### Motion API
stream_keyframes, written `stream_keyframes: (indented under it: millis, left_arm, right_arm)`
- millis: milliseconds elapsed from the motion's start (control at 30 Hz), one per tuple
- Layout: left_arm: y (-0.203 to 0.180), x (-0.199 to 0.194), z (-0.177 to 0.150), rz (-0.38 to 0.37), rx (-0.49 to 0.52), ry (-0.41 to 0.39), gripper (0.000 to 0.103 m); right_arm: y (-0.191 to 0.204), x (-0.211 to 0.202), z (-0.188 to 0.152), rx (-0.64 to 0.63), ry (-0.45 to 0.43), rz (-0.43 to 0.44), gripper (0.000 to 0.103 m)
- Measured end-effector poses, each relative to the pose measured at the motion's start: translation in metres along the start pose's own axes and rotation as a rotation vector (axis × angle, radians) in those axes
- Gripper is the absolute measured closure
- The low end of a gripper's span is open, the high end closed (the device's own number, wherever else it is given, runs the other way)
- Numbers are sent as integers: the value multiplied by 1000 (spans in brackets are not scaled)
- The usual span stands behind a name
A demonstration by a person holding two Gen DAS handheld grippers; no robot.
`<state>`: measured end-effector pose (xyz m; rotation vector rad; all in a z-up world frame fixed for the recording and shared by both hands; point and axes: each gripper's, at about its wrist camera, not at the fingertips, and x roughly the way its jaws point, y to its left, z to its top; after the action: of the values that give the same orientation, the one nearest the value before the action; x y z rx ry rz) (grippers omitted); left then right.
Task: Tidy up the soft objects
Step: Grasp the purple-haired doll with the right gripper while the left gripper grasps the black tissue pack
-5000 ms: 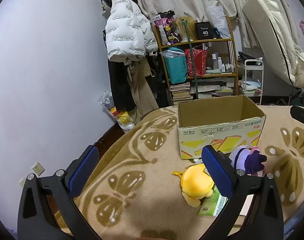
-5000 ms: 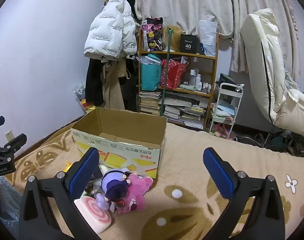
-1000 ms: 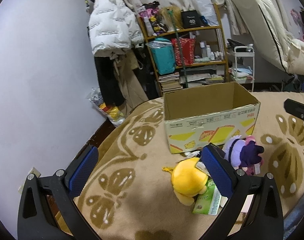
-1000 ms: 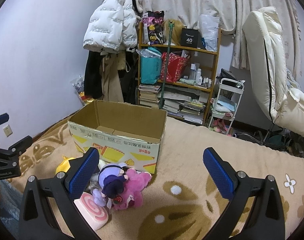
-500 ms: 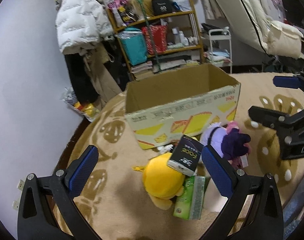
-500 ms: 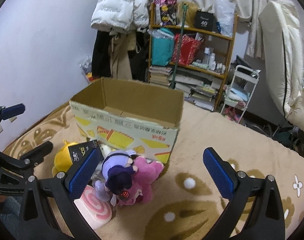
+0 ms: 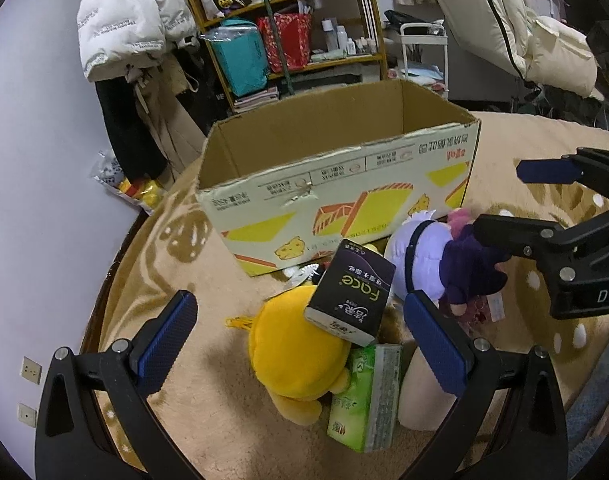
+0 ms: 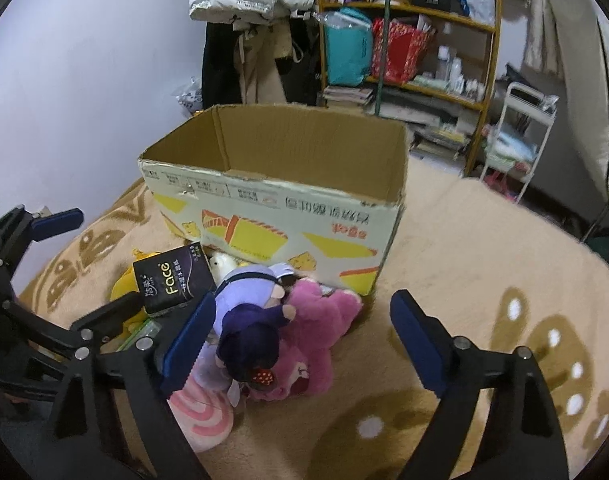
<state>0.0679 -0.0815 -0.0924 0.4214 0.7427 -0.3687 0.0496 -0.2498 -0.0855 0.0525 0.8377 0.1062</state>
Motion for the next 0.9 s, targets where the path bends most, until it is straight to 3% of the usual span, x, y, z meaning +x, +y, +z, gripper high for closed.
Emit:
stream_keyframes:
  millis: [100, 367, 533, 700, 800, 900]
  left_arm:
    - [-2, 9, 1, -14, 3, 17, 1]
    - [-9, 26, 0, -37, 29, 51, 1]
    - [-15, 31, -1, -42, 54, 56, 1]
    - [-16, 32, -2, -49, 58, 56, 12]
    - [-17, 33, -2, -44, 62, 55, 22]
    - [-16, 36, -2, -58, 51, 67, 31]
  right_arm:
    - [-2, 9, 0, 12, 33, 32, 20]
    - [-1, 24, -5, 32, 79, 93, 23]
    - [3, 32, -8, 27, 119, 128, 30]
    - [6, 36, -10, 28, 144, 161, 40]
    - [10, 36, -12, 14, 148, 189, 53]
    - [14, 38, -13, -5, 151, 189, 55]
